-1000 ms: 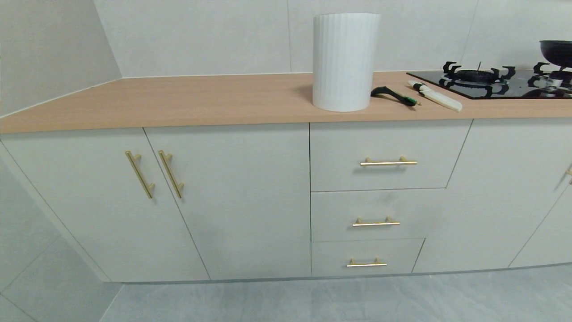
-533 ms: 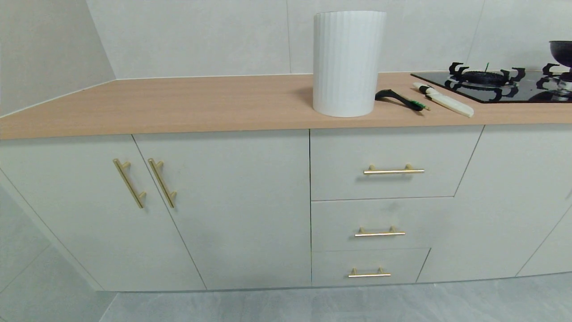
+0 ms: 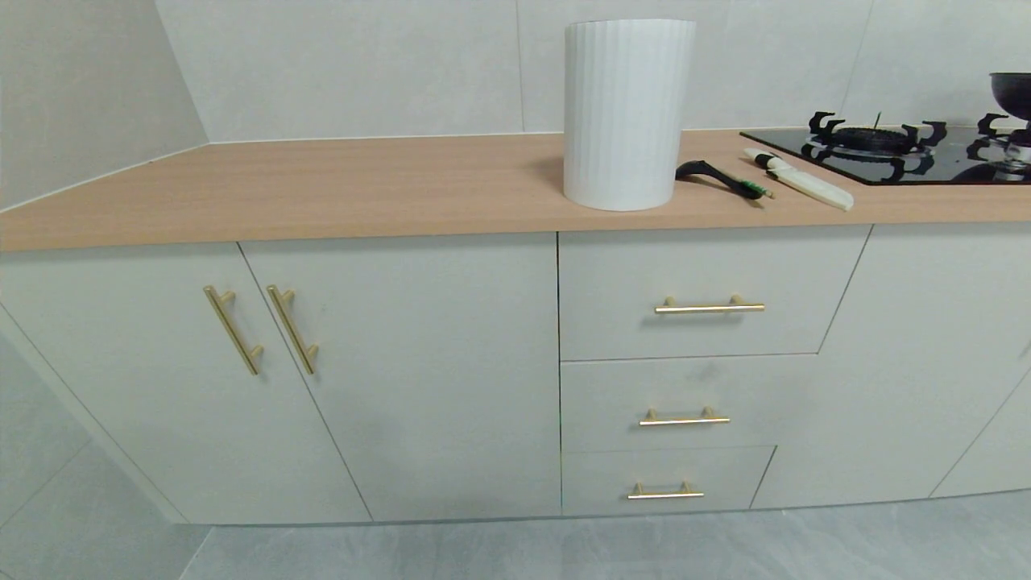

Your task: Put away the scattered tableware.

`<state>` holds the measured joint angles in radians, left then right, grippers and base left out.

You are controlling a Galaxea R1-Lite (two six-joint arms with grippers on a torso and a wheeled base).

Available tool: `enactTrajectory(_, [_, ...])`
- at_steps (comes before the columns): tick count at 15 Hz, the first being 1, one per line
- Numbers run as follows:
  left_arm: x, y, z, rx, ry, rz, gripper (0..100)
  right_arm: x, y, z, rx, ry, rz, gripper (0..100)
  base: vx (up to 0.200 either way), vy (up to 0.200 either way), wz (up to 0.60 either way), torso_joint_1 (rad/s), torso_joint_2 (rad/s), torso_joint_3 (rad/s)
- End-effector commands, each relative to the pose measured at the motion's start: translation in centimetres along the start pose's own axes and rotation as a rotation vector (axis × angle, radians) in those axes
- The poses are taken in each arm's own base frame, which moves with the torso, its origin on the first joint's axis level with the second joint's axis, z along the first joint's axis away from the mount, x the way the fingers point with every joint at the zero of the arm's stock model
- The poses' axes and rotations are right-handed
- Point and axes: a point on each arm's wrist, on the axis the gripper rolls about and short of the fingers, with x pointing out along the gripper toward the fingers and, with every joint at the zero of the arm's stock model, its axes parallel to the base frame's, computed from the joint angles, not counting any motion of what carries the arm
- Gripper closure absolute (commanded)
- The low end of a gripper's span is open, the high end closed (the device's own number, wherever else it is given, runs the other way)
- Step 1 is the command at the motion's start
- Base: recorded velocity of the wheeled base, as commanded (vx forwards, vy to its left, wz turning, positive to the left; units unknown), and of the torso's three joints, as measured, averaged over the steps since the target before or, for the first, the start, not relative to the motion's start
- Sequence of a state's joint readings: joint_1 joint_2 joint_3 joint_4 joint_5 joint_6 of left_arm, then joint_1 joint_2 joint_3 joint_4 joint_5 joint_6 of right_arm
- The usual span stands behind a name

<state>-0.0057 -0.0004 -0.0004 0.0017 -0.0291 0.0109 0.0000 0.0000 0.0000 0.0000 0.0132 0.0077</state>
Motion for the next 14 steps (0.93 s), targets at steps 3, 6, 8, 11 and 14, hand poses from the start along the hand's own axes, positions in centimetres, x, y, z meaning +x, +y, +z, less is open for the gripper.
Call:
enactTrajectory(3, [0.0,0.0,0.0,0.0,-0.001,0.0,0,0.0,0.0,0.0,-0.008,-0.002,0.001,0,0.0,0.0,0.0,0.0,0.0,0.0])
enactTrajectory(6, [0.0,0.0,0.0,0.0,-0.001,0.0,0,0.0,0.0,0.1,-0.012,-0.003,0.001,0,0.0,0.0,0.0,0.0,0.0,0.0])
enactTrajectory(8, [0.0,0.0,0.0,0.0,-0.001,0.0,0,0.0,0.0,0.1,-0.014,-0.005,0.001,0,0.0,0.0,0.0,0.0,0.0,0.0])
enactTrajectory(11, [0.0,0.0,0.0,0.0,0.001,0.0,0,-0.4,0.2,3.4,0.005,-0.065,0.078,0,0.0,0.0,0.0,0.0,0.0,0.0])
enactTrajectory(14, [0.0,0.0,0.0,0.0,-0.001,0.001,0,2.4,0.3,5.7,0.013,0.138,0.128,0,0.0,0.0,0.0,0.0,0.0,0.0])
